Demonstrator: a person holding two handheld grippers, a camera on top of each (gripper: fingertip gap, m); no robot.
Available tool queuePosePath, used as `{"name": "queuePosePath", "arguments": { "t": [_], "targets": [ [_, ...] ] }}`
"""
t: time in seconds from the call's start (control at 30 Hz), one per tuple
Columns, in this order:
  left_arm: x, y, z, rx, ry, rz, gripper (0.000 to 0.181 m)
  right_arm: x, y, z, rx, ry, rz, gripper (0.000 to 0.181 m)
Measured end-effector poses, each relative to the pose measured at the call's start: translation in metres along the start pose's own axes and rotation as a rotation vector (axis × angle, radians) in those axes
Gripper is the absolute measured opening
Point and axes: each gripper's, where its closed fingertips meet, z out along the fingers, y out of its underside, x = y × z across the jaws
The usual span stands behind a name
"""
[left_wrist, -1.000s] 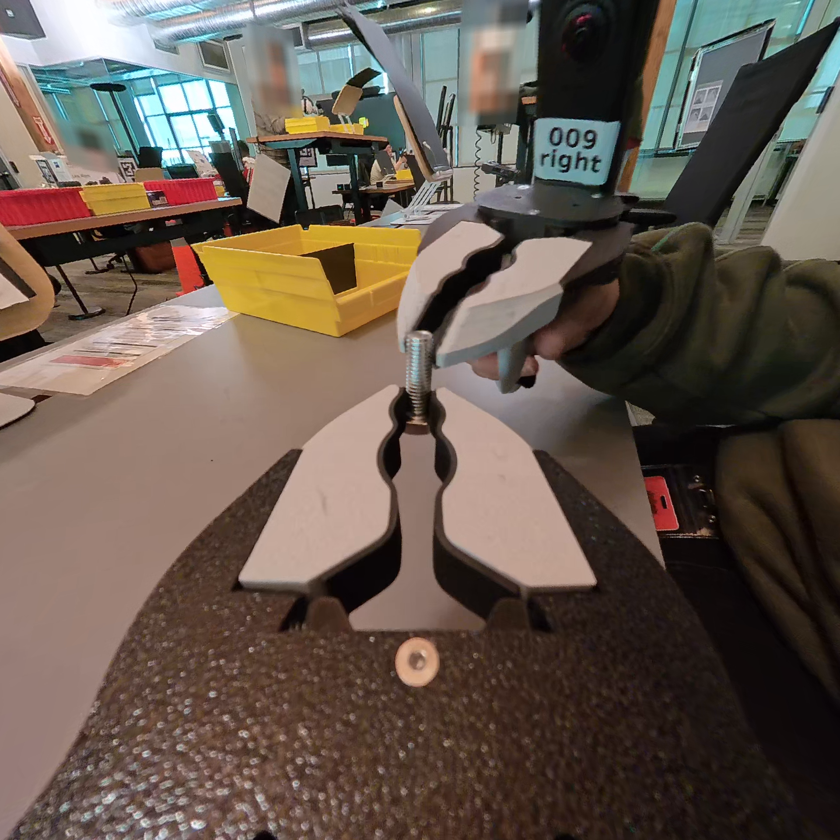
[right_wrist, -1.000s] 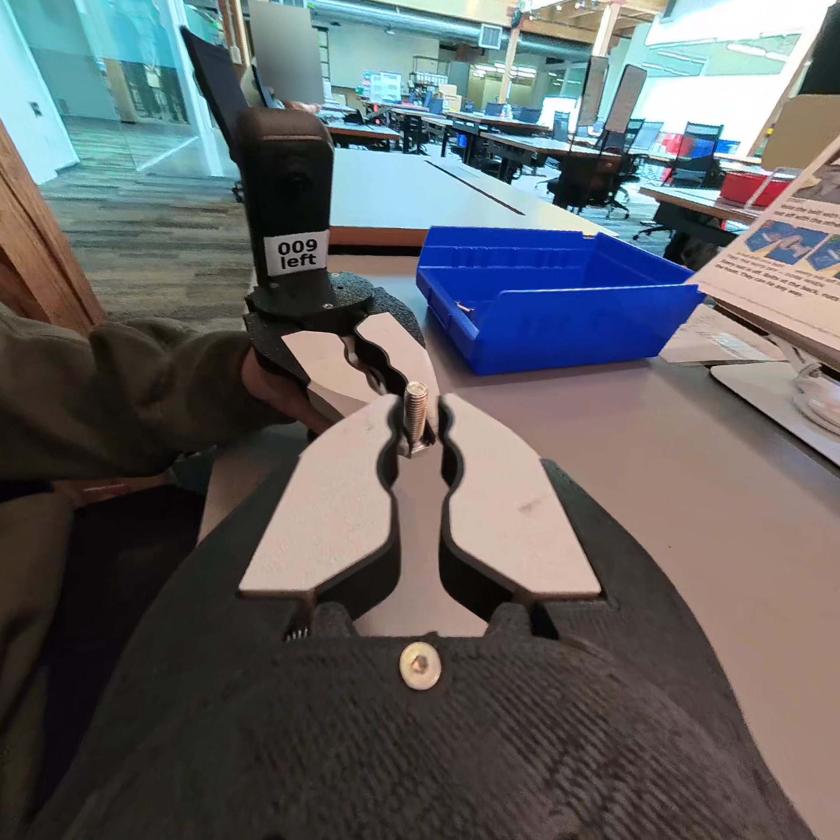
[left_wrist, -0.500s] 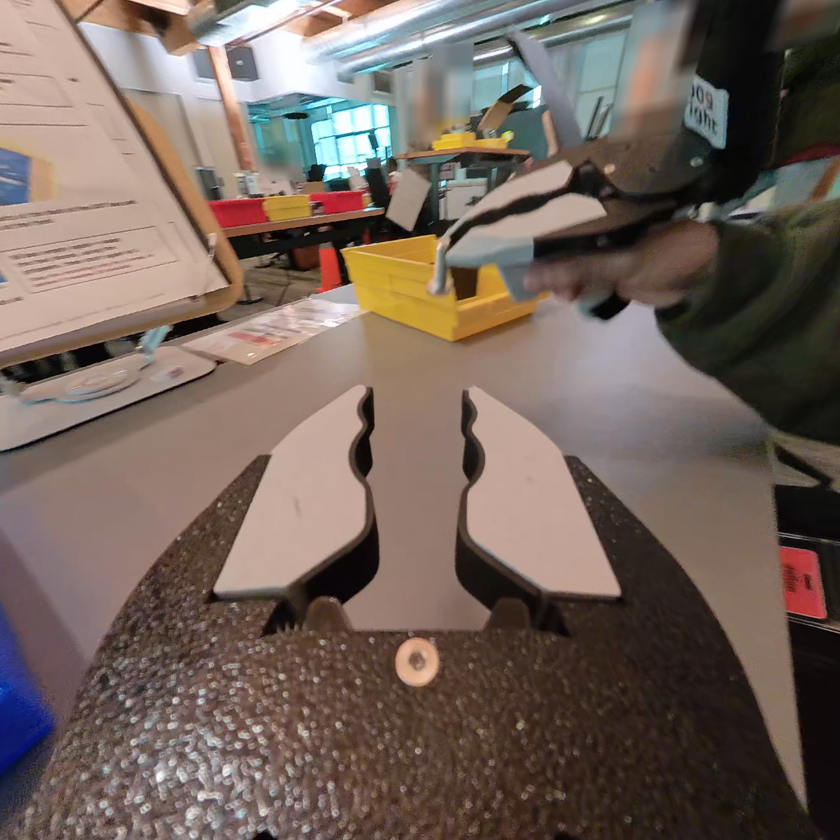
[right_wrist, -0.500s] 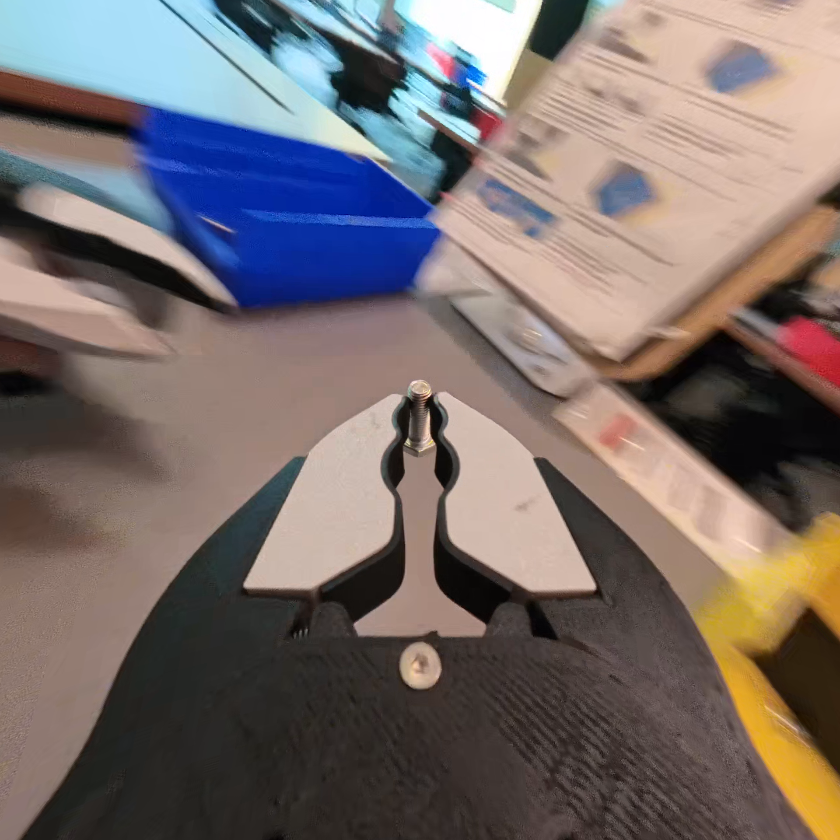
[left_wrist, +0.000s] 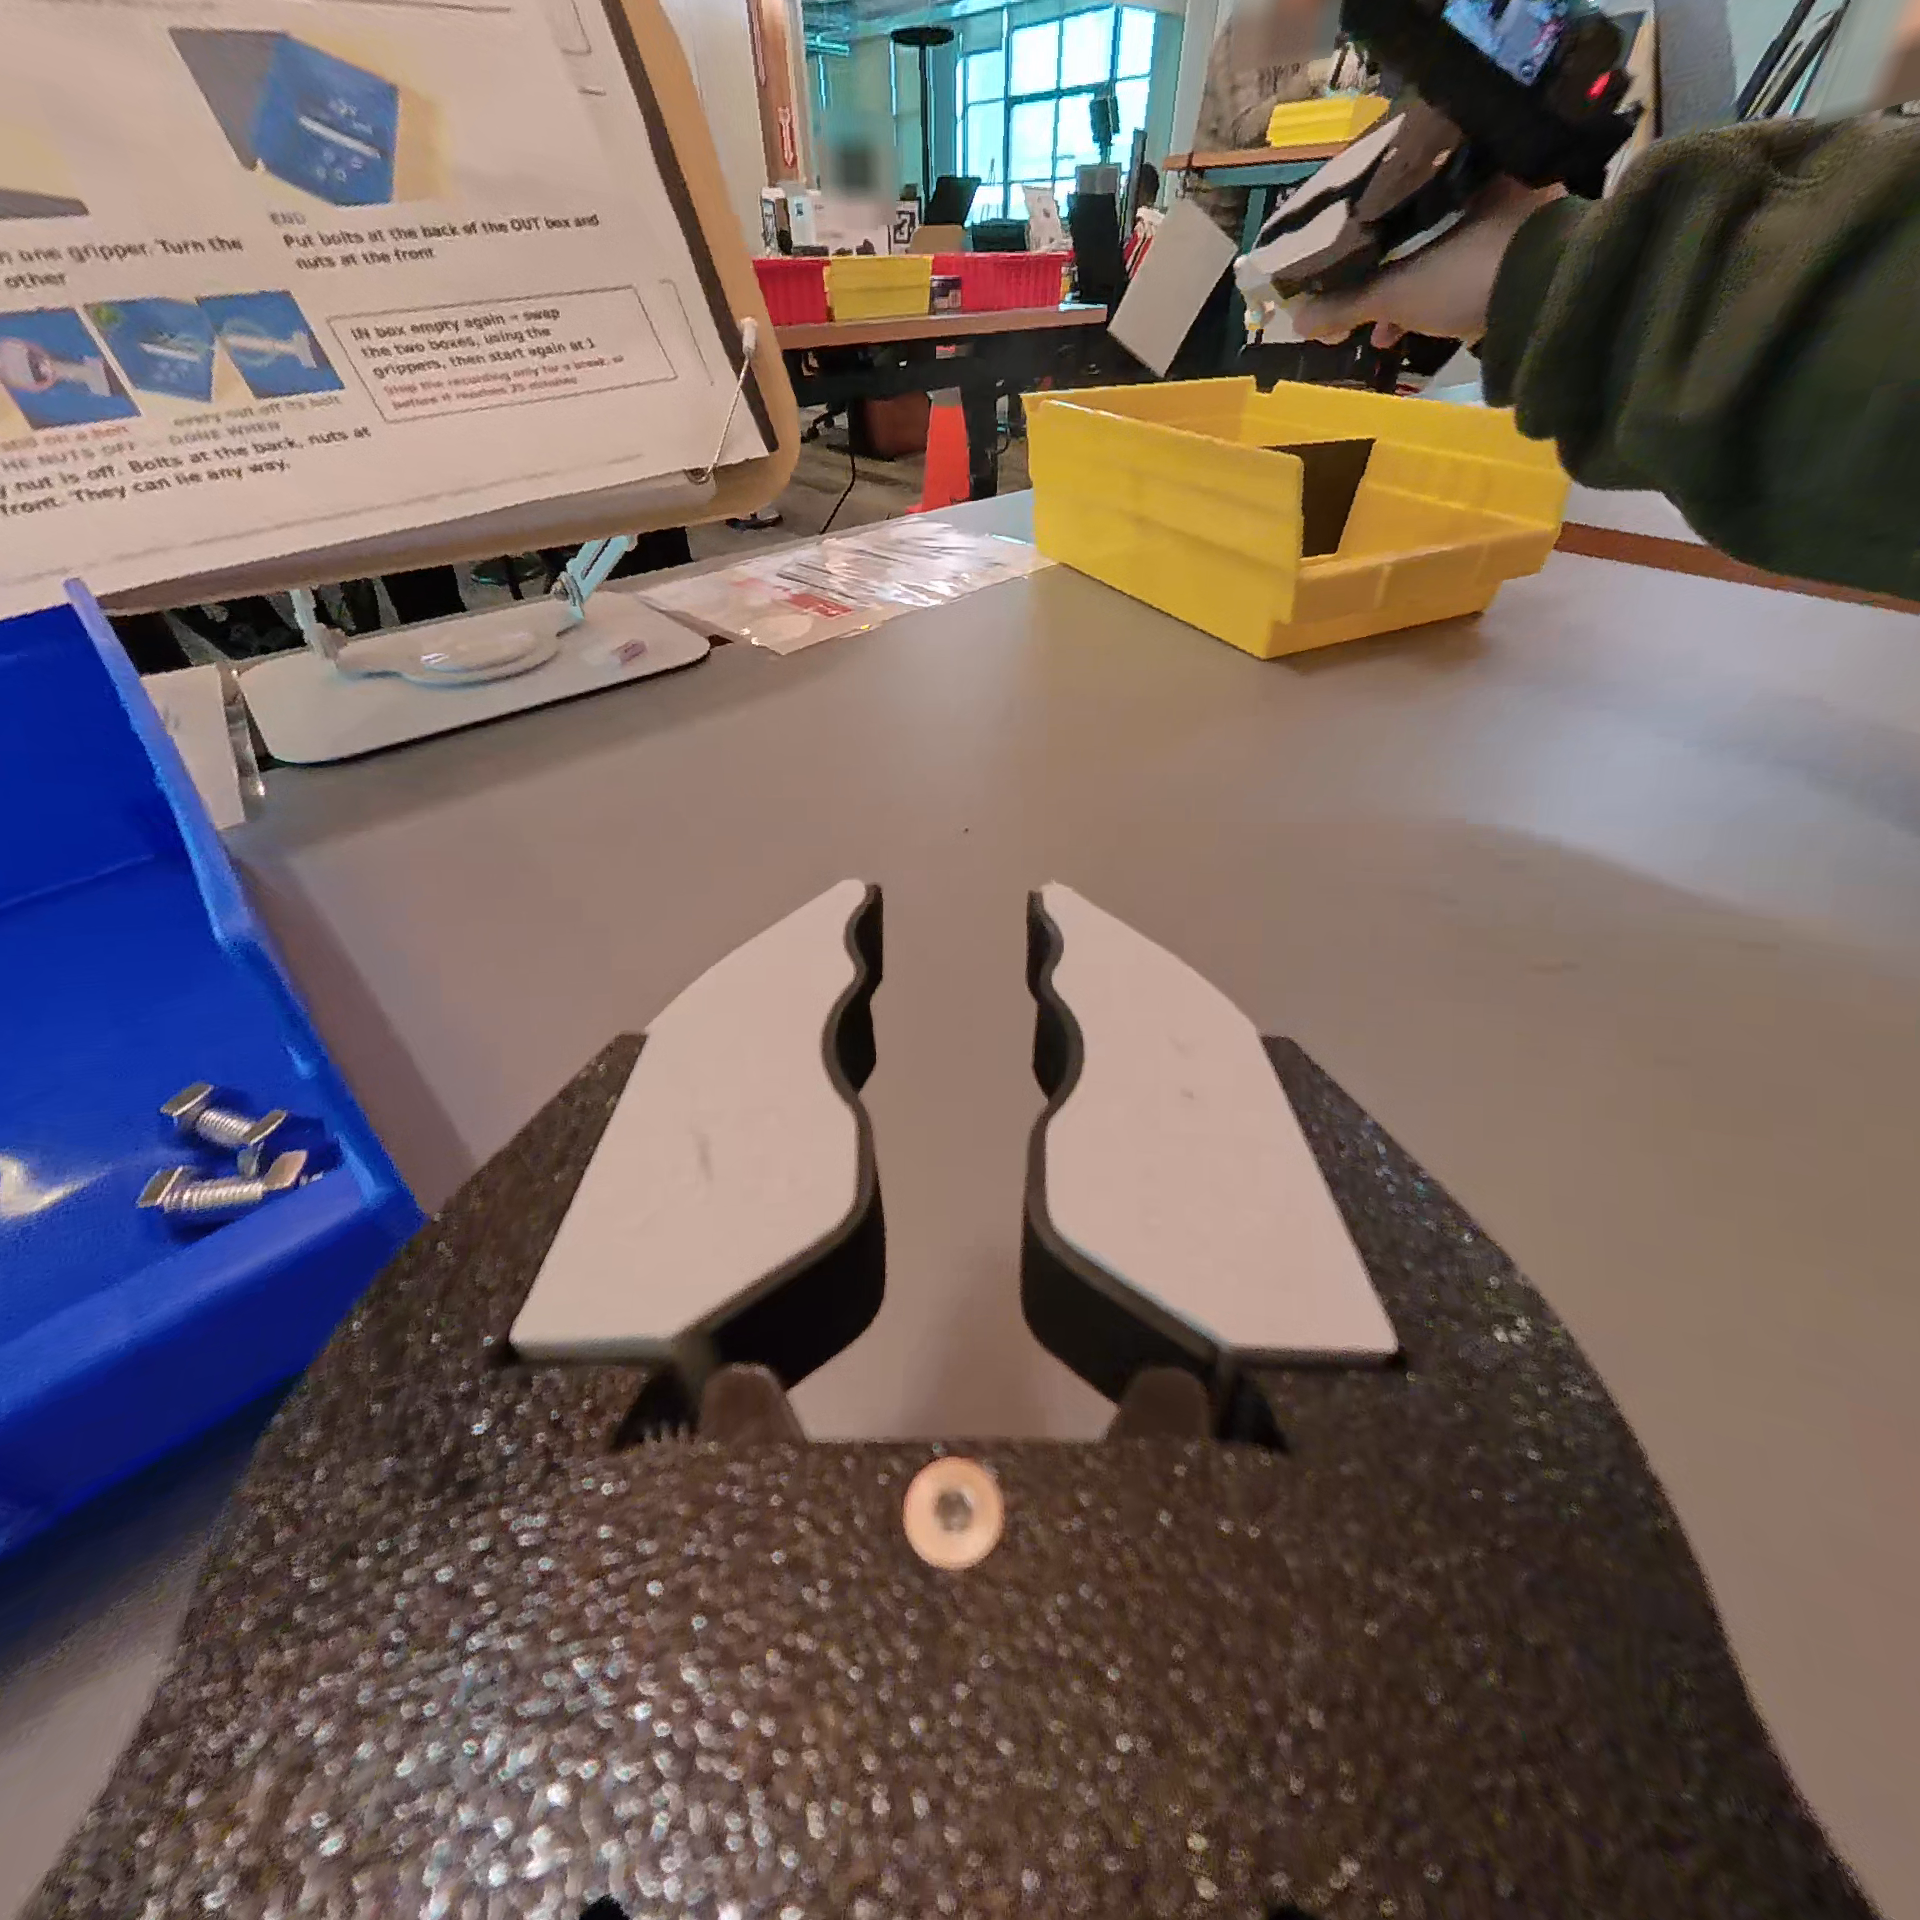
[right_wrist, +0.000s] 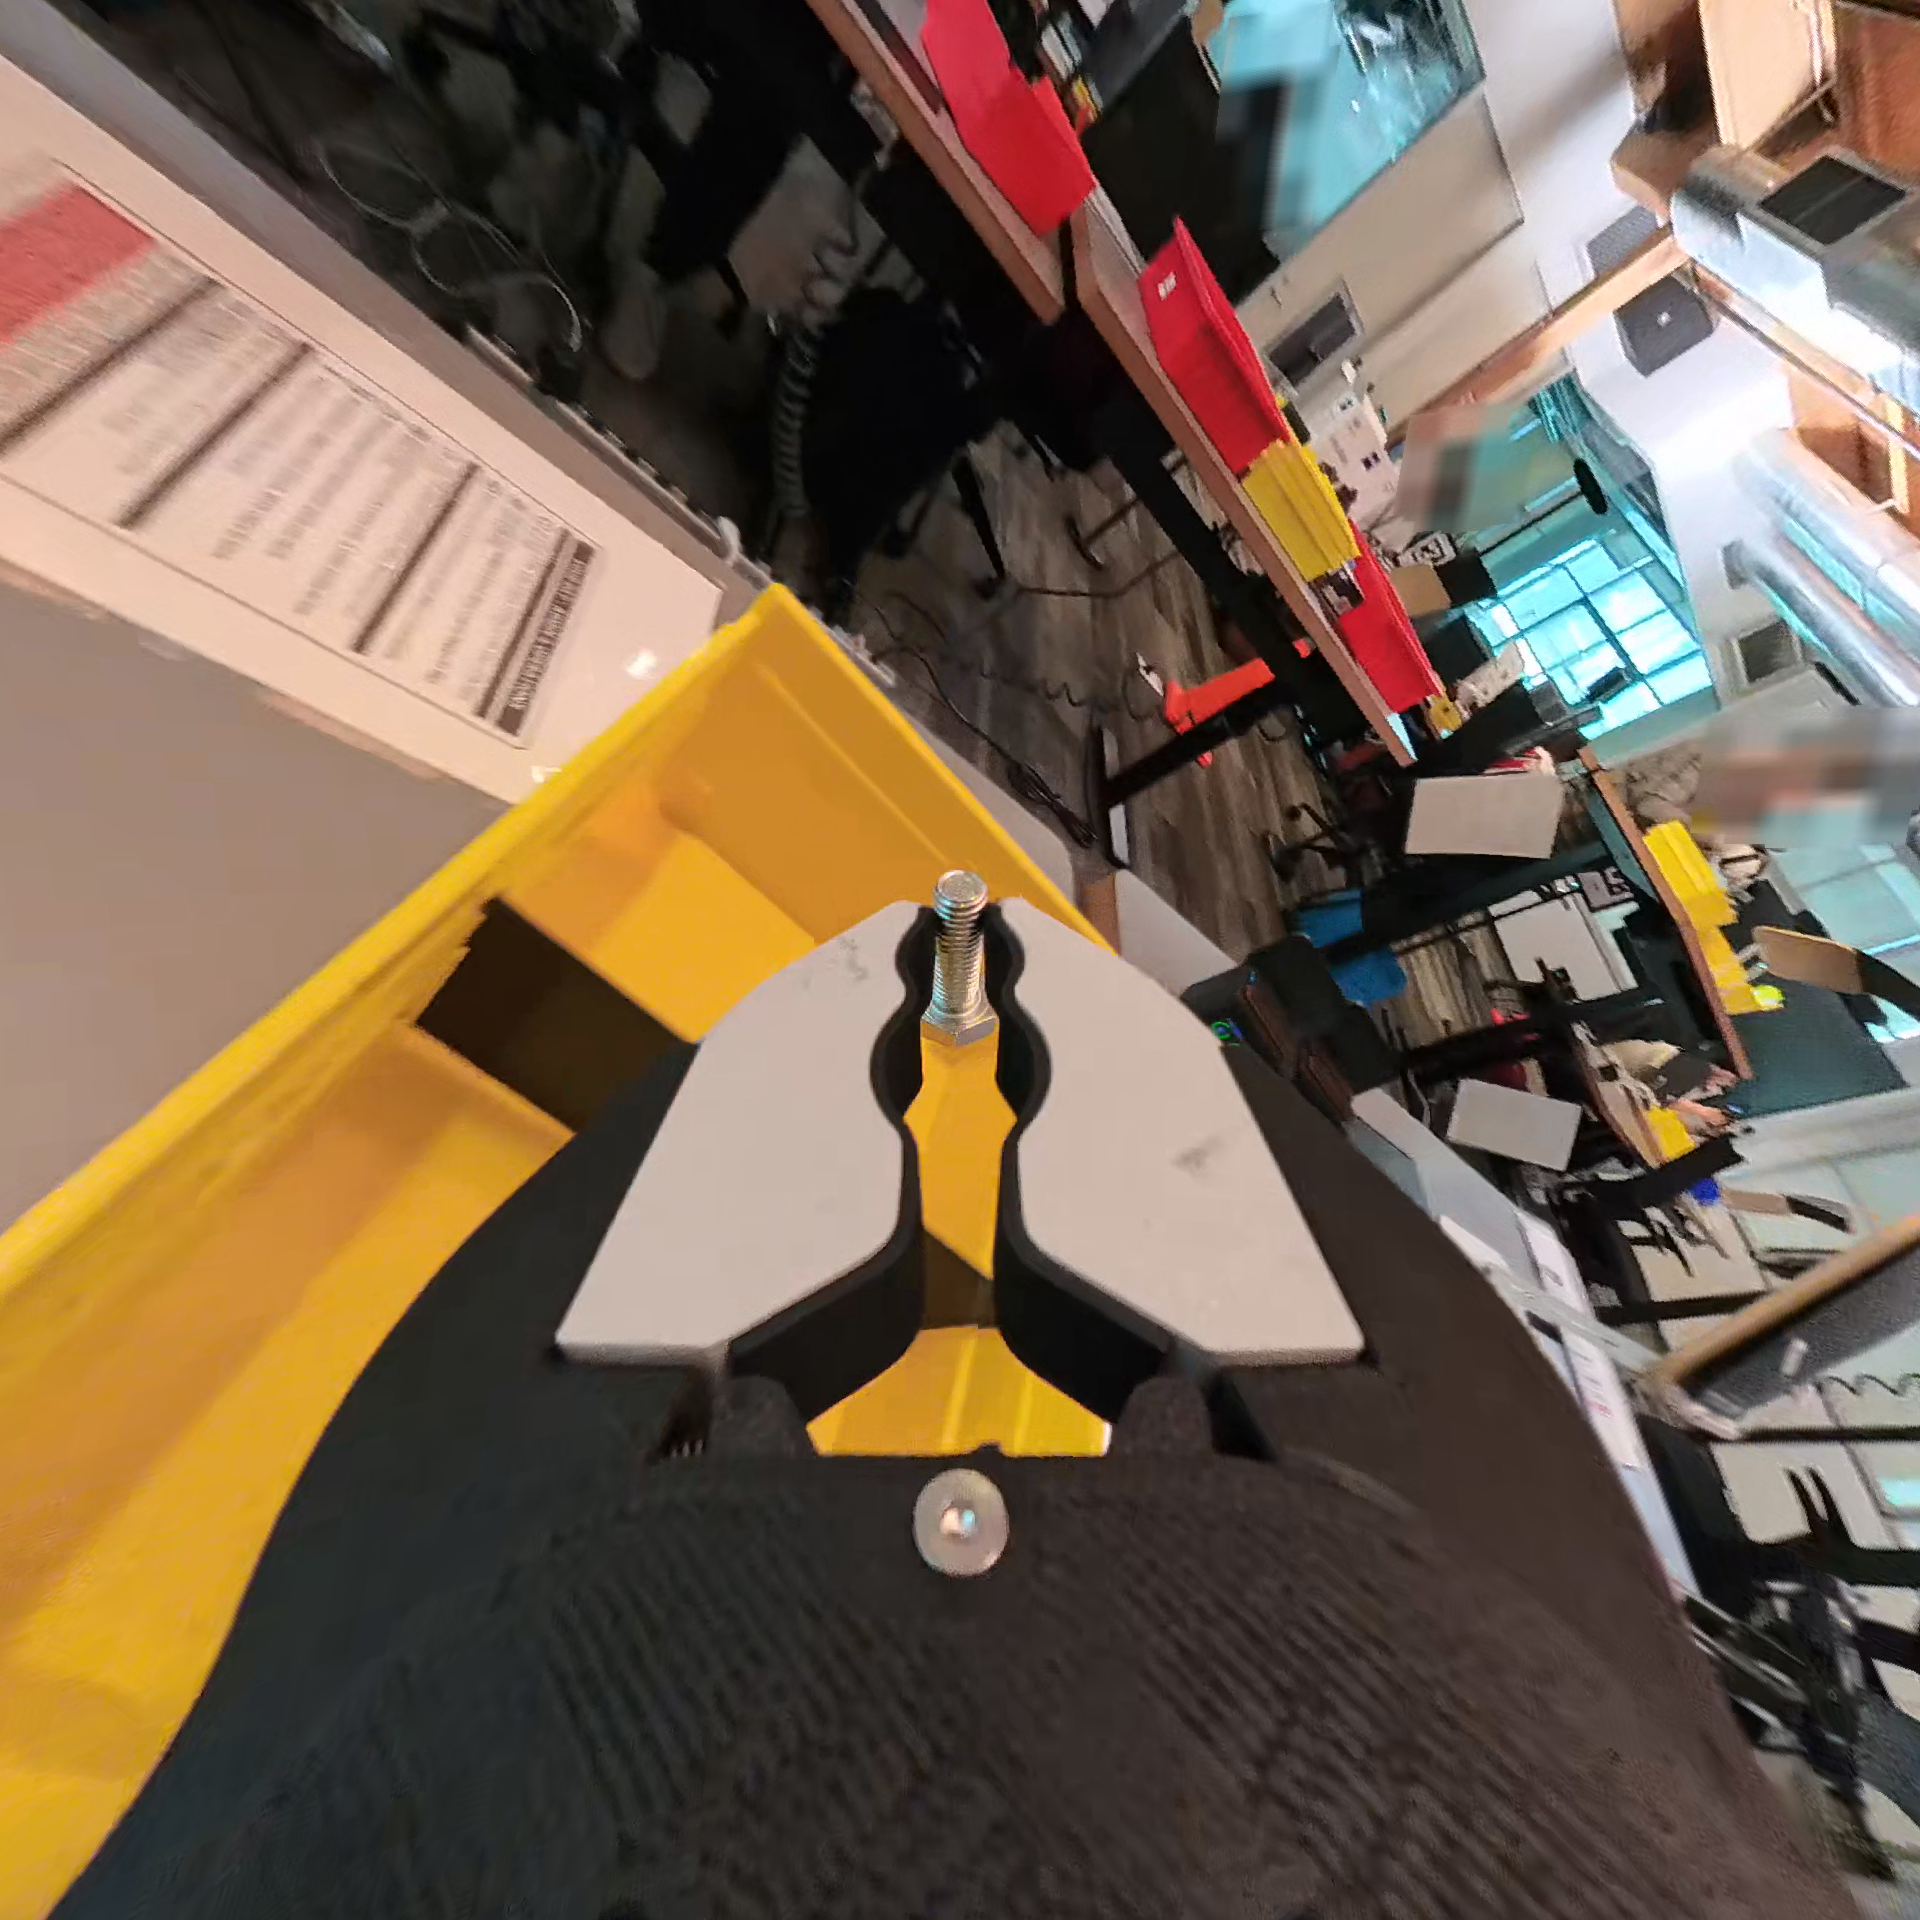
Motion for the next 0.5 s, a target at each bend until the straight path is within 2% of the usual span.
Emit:
{"name": "queuePosePath", "arguments": {
  "t": [0.1, 0.17, 0.23, 0.3, 0.37, 0.5],
  "targets": [
    [-0.004, 0.001, -0.003, -0.008, -0.004, -0.023, 0.026, -0.009, 0.01, 0.031, -0.074, -0.057, -0.012, 0.012],
    [-0.012, 0.004, -0.008, -0.031, -0.023, -0.023, 0.026, -0.015, 0.019, 0.042, -0.129, -0.051, 0.028, 0.04],
    [-0.026, 0.008, -0.018, -0.07, -0.053, -0.013, 0.026, -0.022, 0.012, 0.041, -0.088, -0.057, 0.075, 0.05],
    [-0.043, 0.012, -0.032, -0.12, -0.082, 0.001, 0.026, -0.026, -0.002, 0.027, -0.01, -0.051, 0.113, 0.054],
    [-0.067, 0.018, -0.049, -0.195, -0.122, 0.022, 0.025, -0.037, -0.02, -0.001, 0.08, -0.061, 0.176, 0.062],
    [-0.119, 0.019, -0.077, -0.363, -0.195, 0.03, 0.025, -0.096, -0.06, -0.078, 0.308, -0.182, 0.24, 0.065]
  ]
}}
